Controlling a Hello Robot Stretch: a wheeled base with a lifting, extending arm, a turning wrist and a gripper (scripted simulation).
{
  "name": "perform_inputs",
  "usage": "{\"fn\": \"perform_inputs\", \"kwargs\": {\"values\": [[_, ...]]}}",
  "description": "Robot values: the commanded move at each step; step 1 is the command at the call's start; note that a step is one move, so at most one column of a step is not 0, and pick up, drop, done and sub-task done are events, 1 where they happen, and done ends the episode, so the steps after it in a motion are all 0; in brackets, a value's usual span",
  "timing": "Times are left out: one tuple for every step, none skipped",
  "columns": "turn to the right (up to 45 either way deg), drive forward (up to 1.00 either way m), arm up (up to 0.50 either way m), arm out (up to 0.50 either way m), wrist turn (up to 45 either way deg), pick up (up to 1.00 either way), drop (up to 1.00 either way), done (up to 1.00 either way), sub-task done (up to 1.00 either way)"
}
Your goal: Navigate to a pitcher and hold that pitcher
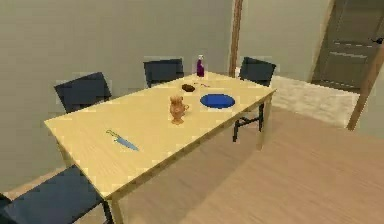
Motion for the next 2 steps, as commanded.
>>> {"fn": "perform_inputs", "kwargs": {"values": [[-6.0, 0.0, 0.0, 0.0, 0.0, 0.0, 0.0, 0.0, 0.0], [0.0, 0.25, 0.0, 0.0, 0.0, 0.0, 0.0, 0.0, 0.0]]}}
